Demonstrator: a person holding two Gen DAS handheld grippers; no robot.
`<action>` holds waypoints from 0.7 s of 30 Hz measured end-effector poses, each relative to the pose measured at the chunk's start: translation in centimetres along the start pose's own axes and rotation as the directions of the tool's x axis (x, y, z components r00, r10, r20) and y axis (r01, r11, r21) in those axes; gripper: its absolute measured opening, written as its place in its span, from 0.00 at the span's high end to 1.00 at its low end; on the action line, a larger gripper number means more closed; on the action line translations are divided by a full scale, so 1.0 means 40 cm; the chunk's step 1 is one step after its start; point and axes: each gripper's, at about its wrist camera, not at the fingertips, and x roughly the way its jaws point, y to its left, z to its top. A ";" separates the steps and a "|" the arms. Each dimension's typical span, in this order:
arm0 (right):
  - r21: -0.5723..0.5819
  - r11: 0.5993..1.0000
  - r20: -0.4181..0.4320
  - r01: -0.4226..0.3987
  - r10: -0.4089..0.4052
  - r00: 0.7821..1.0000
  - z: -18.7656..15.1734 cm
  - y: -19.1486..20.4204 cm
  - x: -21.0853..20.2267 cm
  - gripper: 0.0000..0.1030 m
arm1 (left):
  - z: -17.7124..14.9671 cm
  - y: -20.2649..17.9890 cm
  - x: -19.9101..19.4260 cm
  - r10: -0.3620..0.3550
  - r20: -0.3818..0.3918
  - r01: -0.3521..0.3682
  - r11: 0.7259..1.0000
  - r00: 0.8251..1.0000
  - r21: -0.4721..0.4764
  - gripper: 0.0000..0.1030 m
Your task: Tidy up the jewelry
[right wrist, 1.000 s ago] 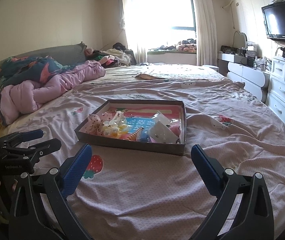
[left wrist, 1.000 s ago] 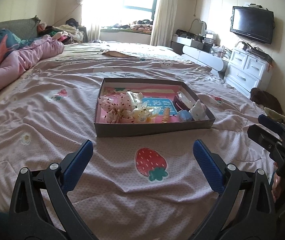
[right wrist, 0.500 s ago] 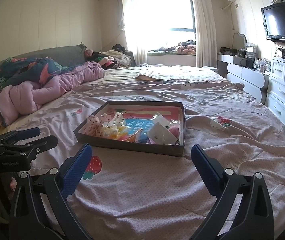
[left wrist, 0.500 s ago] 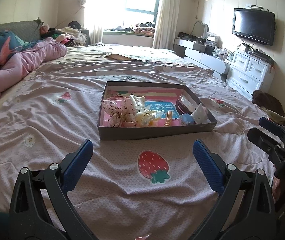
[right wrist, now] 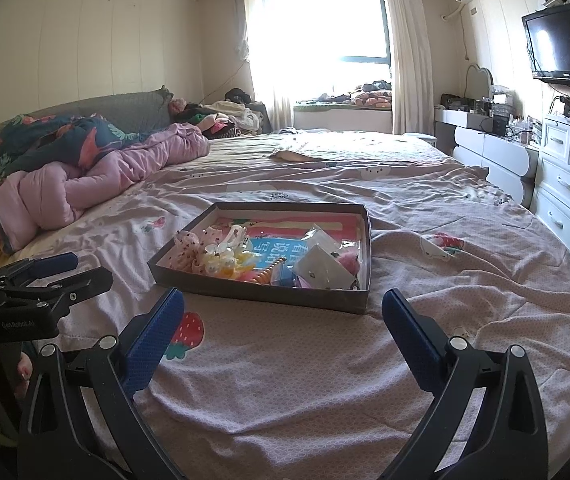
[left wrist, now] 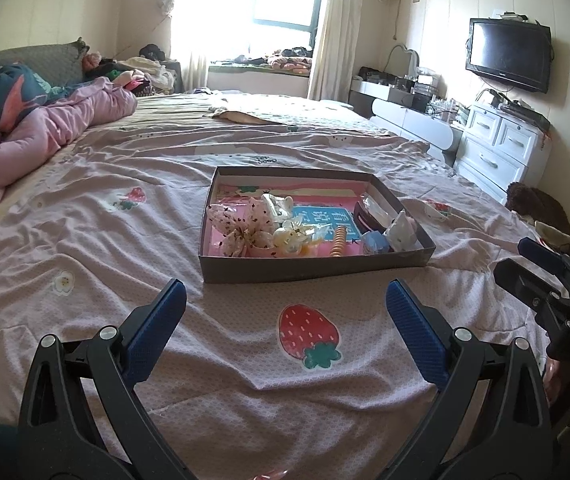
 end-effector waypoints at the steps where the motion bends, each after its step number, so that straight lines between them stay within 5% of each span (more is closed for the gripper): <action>1: 0.000 1.000 0.000 0.000 0.000 1.000 0.000 0.000 0.000 0.06 | -0.001 -0.001 0.001 0.002 0.000 -0.002 1.000 1.000 0.001 0.11; 21: -0.002 1.000 -0.002 0.000 0.000 1.000 -0.001 0.002 0.002 0.06 | 0.006 0.004 -0.005 0.011 0.006 -0.011 1.000 1.000 -0.002 0.11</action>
